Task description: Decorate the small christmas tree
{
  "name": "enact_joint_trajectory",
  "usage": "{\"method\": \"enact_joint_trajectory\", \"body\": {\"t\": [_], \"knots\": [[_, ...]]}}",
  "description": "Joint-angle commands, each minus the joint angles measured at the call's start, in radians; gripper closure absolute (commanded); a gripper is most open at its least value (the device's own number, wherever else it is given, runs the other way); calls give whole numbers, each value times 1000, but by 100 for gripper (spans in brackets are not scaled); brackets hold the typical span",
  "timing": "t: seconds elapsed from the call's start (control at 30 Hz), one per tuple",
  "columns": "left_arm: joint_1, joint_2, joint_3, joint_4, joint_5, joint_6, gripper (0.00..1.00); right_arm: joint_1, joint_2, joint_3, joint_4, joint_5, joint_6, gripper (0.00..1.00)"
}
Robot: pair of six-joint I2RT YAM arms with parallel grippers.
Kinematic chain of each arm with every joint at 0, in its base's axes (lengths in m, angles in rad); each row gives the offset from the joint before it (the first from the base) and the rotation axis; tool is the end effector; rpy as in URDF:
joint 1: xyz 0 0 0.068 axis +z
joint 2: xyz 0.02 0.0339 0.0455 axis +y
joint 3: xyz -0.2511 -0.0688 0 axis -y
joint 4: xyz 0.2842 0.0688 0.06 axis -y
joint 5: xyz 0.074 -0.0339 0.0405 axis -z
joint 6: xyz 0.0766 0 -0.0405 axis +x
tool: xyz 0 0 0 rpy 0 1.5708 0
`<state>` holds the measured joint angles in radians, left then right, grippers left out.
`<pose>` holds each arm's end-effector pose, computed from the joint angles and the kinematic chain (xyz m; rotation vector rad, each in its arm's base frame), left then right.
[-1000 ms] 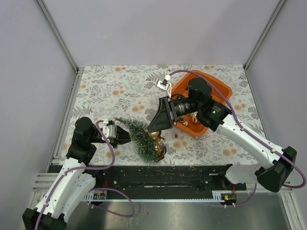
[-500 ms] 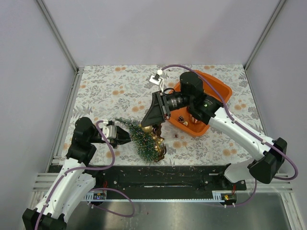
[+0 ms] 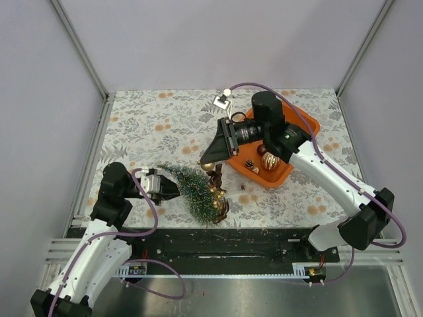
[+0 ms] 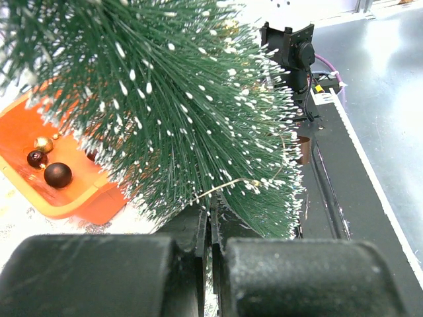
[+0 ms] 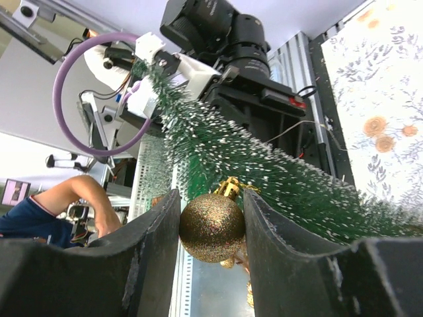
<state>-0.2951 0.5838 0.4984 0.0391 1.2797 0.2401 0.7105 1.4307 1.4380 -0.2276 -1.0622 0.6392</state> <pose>0.1649 -0.1268 0.2830 1.3089 1.0701 -1.0615 0.2424 0.2968 0.3999 -0.9651 1.8750 1.8300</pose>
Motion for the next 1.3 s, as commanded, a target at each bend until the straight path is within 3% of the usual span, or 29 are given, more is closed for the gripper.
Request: {"method": "enact_joint_trajectory", "body": {"t": [0.0,0.67,1.27], "knots": [[5,-10,11,33,32,25,98,-26,-12,16,2,-5,-19,82],[5,-10,-3,64,10,2,98,10,-136,-157,50,10,28,85],[5,-13,-1,61,1,-7,98,59,-158,-139,-18,51,-10,81]]}}
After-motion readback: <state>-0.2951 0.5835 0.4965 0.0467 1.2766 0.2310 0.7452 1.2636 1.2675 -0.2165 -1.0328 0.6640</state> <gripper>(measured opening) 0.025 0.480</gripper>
